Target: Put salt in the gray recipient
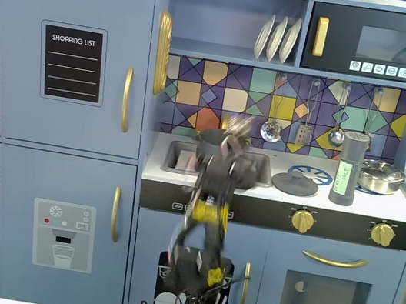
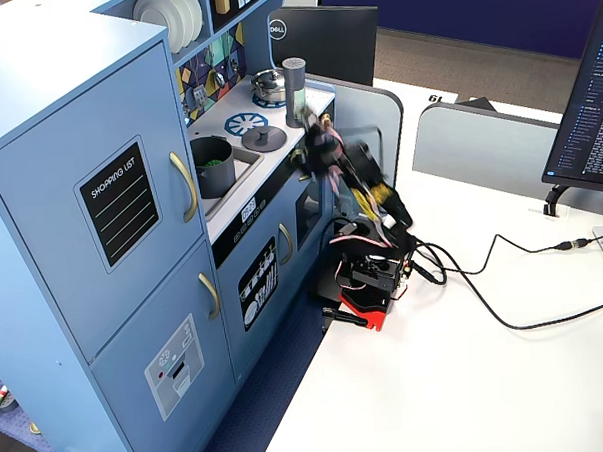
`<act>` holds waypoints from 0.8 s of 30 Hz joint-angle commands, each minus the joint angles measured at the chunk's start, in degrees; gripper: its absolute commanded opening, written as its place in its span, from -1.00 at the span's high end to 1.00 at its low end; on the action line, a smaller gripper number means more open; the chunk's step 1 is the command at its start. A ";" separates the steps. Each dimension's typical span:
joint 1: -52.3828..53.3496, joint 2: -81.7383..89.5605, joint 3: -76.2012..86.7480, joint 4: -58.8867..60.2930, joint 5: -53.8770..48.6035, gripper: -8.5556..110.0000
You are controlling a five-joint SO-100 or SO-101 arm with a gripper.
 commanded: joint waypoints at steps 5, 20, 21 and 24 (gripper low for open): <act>-16.08 13.89 40.87 -7.12 7.82 0.85; -16.88 19.34 55.20 0.70 -1.05 0.81; -16.96 19.34 55.20 0.70 -0.88 0.81; -17.14 19.34 55.20 0.70 -0.88 0.79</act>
